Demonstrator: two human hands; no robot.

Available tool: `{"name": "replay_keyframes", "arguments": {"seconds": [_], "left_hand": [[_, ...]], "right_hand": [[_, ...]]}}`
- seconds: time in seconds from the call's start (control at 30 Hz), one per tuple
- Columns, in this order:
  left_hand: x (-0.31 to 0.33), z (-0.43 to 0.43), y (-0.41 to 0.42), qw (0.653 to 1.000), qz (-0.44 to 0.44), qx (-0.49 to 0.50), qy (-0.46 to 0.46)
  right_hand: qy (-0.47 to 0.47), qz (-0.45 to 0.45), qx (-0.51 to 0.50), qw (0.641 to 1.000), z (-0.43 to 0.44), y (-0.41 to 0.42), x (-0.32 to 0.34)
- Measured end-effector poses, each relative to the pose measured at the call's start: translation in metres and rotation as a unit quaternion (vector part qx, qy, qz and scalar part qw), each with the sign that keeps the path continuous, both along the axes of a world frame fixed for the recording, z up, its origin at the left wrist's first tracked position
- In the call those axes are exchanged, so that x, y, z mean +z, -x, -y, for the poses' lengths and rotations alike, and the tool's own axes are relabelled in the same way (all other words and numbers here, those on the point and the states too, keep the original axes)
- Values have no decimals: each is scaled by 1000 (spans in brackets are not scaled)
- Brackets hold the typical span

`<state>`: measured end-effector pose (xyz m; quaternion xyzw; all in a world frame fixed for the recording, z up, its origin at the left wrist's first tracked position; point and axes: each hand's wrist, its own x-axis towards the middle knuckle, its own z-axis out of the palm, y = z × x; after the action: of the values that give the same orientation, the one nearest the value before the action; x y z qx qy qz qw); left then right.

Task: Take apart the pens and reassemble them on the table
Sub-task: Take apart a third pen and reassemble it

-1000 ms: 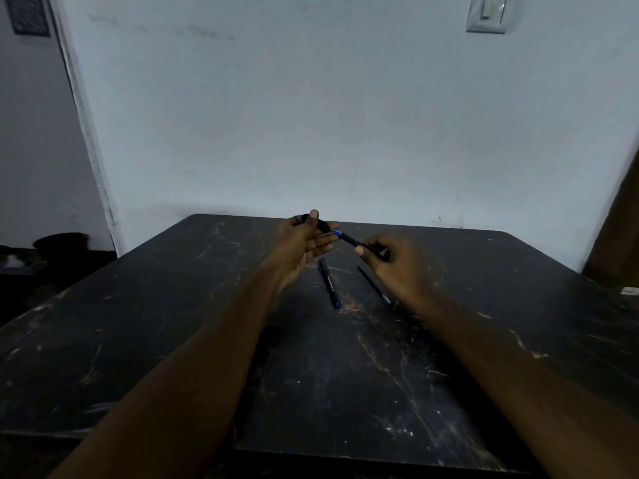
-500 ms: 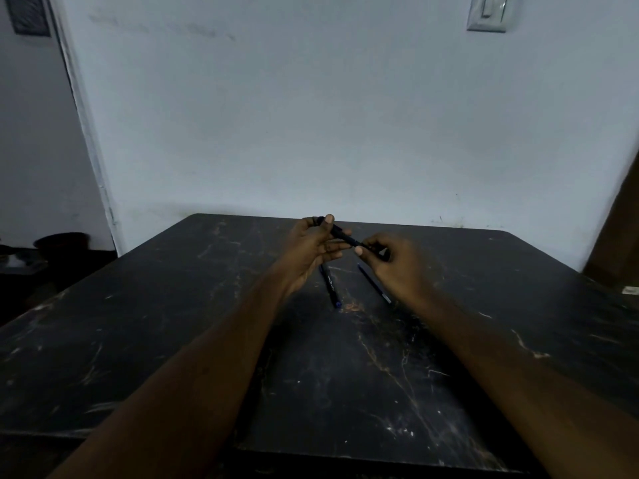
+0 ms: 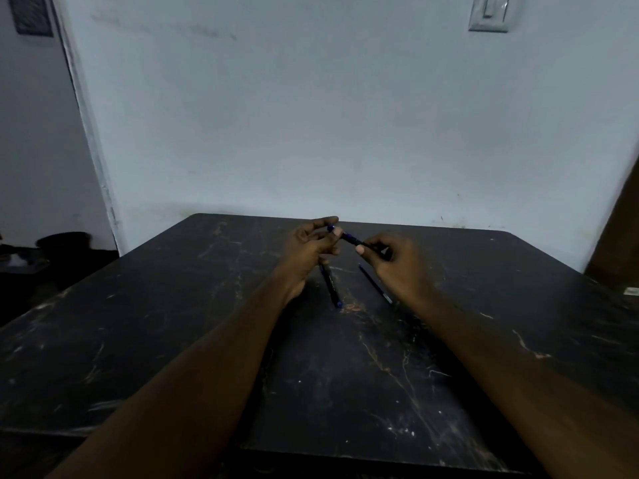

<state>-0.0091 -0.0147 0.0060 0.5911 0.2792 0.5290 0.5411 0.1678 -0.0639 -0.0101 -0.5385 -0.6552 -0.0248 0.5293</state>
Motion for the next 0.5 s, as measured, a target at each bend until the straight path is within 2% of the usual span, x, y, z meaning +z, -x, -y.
{"name": "replay_keyframes", "arguments": {"seconds": [0.17, 0.5], "left_hand": [[0, -2, -2, 999, 37, 0, 34], [-10, -9, 1, 998, 33, -10, 59]], "right_hand": [[-3, -12, 2, 1000, 0, 0, 1], [14, -14, -37, 999, 1, 4, 2]]}}
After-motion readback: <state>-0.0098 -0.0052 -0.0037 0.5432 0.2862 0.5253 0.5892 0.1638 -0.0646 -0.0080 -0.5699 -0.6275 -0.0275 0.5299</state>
